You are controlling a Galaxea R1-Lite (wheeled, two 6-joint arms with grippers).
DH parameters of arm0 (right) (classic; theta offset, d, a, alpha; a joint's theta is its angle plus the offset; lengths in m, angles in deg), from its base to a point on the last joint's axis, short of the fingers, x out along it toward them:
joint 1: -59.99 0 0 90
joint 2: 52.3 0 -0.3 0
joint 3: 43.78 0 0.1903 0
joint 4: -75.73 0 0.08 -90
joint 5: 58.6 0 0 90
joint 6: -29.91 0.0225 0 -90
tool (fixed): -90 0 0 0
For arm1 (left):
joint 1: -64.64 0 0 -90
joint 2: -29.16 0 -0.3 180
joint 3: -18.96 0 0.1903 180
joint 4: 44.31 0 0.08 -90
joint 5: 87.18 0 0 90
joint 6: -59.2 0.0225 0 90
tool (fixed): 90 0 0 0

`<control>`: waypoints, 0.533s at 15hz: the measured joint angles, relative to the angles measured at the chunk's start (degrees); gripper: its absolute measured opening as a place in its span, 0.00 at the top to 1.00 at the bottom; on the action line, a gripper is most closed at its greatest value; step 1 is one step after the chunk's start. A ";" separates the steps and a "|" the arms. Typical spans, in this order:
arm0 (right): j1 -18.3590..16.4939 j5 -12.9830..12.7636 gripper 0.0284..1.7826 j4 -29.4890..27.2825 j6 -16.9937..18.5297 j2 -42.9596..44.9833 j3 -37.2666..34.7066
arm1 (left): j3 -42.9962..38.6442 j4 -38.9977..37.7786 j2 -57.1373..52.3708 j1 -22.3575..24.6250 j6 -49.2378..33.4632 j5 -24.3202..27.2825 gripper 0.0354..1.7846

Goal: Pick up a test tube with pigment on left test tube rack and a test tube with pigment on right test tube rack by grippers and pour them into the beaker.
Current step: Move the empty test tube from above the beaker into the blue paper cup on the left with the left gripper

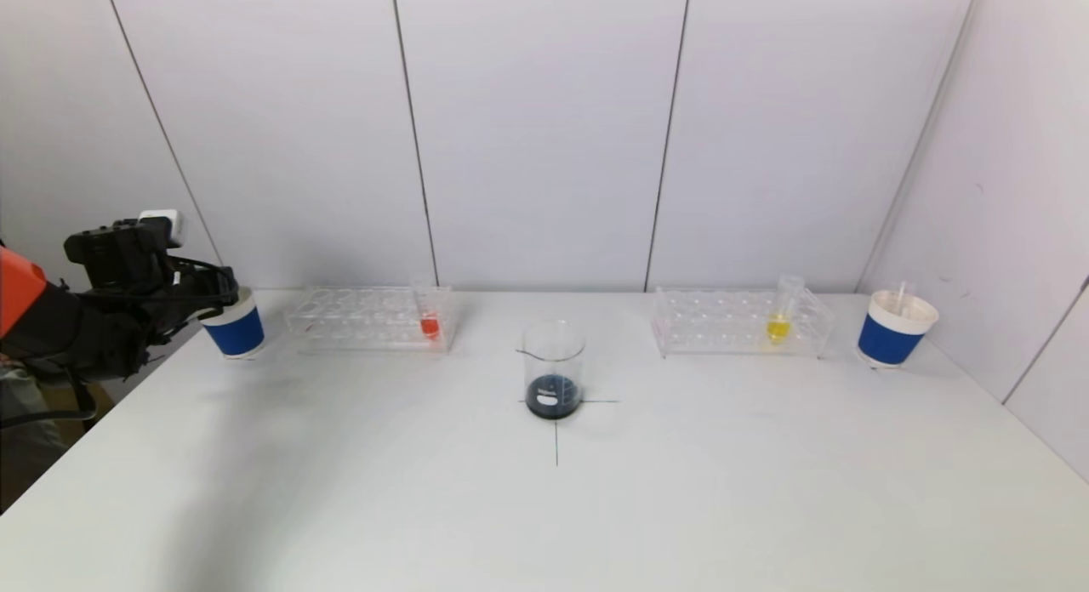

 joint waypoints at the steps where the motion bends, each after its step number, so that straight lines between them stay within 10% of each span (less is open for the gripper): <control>1: 0.00 0.00 0.01 0.00 0.00 0.00 0.00 | 0.00 -0.05 0.00 0.00 -0.13 0.00 0.77; 8: 0.00 0.01 0.01 0.00 0.00 0.00 0.00 | -0.26 -0.38 -0.34 0.00 -0.22 0.45 0.77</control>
